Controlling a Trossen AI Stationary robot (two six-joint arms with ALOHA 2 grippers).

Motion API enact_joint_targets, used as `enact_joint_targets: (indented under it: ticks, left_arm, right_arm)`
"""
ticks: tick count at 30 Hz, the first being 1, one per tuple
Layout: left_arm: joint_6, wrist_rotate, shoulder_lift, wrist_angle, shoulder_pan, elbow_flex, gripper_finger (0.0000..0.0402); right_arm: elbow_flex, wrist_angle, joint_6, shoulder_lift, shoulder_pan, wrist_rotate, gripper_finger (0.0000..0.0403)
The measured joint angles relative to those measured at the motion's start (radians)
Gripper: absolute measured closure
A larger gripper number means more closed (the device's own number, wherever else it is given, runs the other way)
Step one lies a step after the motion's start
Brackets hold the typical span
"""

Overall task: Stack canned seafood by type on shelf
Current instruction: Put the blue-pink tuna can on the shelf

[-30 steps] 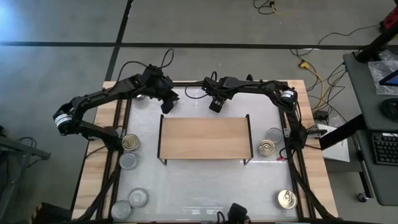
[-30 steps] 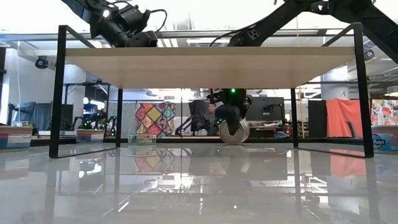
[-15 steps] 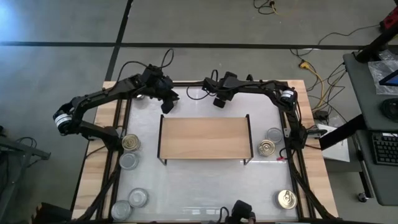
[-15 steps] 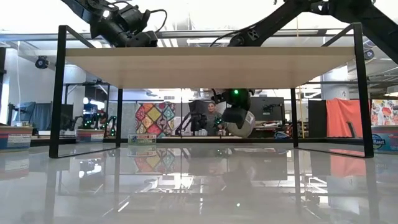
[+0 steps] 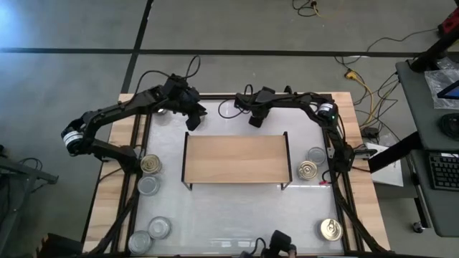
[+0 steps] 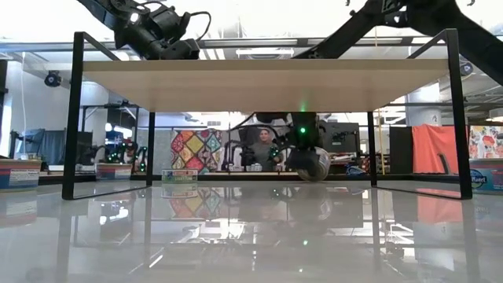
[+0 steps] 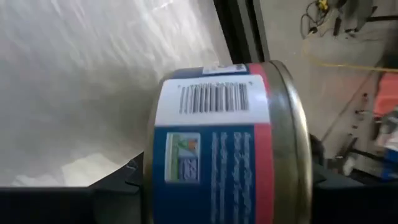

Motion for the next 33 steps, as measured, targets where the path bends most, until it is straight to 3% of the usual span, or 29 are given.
enact_joint_targets:
  ticks: [8, 14, 17, 21, 27, 33]
  left_arm:
    - [-0.003, 0.000, 0.000, 0.000, 0.000, 0.000, 0.0326]
    - [-0.014, 0.000, 0.000, 0.000, 0.000, 0.000, 0.0326]
    - [-0.016, 0.000, 0.000, 0.000, 0.000, 0.000, 0.0326]
    - [-0.016, 0.000, 0.000, 0.000, 0.000, 0.000, 0.0326]
    - [-0.017, 0.000, 0.000, 0.000, 0.000, 0.000, 0.0326]
    - [-0.017, -0.001, 0.000, 0.007, 0.000, 0.000, 0.0326]
  right_arm:
    - [0.009, 0.001, 0.039, -0.019, -0.006, -0.201, 0.0135]
    - [0.011, 0.001, 0.016, -0.020, -0.006, -0.202, 0.0079]
    - [0.011, 0.001, -0.009, -0.024, -0.007, -0.198, 0.0073]
    - [0.012, 0.000, -0.034, -0.027, -0.006, -0.190, 0.0110]
    - [0.012, -0.010, -0.044, -0.058, -0.006, -0.176, 0.0226]
    - [0.011, -0.006, -0.099, -0.082, -0.008, -0.005, 0.0229]
